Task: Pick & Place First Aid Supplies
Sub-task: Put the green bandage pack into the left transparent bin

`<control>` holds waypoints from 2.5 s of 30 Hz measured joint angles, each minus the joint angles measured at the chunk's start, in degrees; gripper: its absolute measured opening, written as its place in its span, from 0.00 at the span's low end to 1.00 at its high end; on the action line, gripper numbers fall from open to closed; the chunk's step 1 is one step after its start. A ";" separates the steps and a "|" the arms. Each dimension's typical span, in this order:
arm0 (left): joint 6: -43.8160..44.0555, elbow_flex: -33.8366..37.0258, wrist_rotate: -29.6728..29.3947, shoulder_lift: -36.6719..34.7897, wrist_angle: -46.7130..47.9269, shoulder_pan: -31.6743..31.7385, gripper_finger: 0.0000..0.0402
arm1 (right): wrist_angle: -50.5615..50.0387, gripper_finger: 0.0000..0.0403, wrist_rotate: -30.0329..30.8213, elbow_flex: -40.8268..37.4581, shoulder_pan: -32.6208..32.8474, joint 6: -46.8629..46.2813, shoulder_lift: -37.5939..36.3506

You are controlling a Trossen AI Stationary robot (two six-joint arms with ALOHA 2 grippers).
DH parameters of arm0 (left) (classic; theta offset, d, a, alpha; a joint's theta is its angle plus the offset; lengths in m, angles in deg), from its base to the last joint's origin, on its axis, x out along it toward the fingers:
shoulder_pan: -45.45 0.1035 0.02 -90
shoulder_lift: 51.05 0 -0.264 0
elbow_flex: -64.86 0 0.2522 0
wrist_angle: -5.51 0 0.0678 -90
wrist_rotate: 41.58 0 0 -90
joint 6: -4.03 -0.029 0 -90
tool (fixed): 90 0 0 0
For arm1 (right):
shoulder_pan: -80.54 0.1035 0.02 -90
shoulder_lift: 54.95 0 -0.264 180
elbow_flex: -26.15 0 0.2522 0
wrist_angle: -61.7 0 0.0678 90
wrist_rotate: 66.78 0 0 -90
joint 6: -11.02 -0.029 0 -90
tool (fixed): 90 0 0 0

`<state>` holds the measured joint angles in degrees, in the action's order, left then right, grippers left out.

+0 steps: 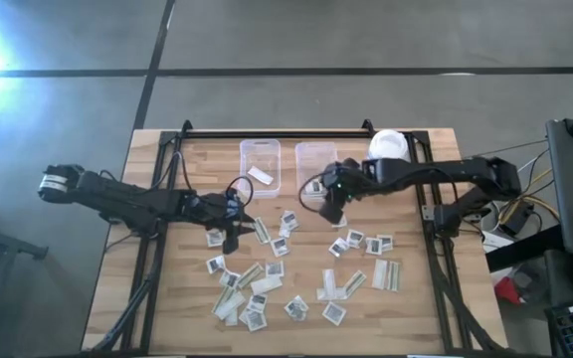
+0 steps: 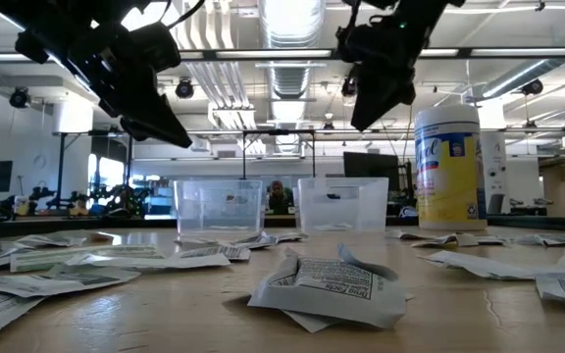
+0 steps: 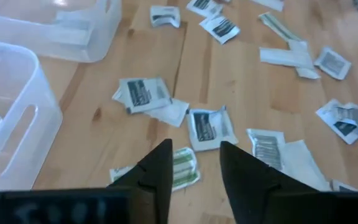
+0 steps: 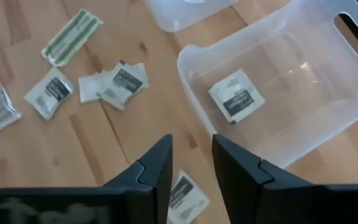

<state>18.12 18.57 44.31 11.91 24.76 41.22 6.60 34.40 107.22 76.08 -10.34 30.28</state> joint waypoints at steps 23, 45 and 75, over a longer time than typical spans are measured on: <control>-5.12 -16.53 -10.19 0.02 28.25 -9.49 0.47 | 2.93 0.18 11.17 -11.29 6.72 -11.72 -4.96; 9.48 -16.65 -21.61 15.92 45.12 -18.36 0.47 | 6.33 0.19 11.44 -11.56 6.70 -11.48 -4.72; 12.87 -5.68 -33.12 23.01 35.38 -22.53 0.47 | 7.88 0.19 11.47 -11.62 6.68 -11.02 -4.59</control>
<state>30.99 12.89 11.18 34.92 60.13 18.68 14.48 45.88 95.60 82.76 -21.36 25.69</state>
